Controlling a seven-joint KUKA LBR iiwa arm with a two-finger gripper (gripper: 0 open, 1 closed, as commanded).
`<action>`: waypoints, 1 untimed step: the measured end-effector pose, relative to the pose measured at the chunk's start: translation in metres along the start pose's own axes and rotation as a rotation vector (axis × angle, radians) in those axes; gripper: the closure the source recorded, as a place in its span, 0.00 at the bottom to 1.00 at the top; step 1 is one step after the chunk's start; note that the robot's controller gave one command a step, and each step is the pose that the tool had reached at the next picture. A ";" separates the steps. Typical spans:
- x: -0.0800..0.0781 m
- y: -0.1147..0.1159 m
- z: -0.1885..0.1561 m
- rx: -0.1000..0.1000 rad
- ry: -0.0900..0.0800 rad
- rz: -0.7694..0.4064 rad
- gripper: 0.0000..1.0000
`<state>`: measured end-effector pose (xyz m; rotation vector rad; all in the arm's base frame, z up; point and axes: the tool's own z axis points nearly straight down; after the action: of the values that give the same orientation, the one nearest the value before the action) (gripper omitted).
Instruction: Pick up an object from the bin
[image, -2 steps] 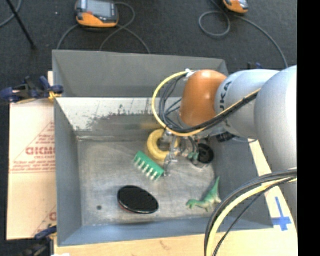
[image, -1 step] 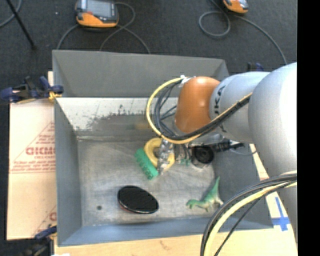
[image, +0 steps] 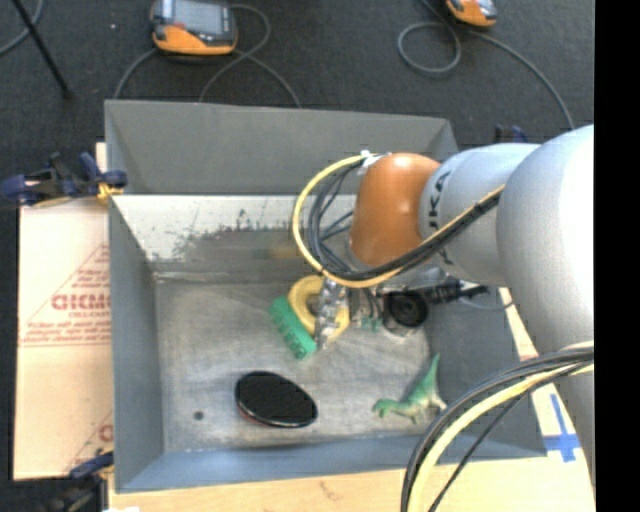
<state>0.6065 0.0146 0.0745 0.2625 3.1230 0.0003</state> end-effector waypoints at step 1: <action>0.000 0.000 0.000 0.000 0.000 -0.001 0.00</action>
Offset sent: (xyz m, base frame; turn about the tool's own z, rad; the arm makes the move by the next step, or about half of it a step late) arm 0.0000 0.0000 0.0000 0.0000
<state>0.6065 0.0146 0.0745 0.2617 3.1231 0.0001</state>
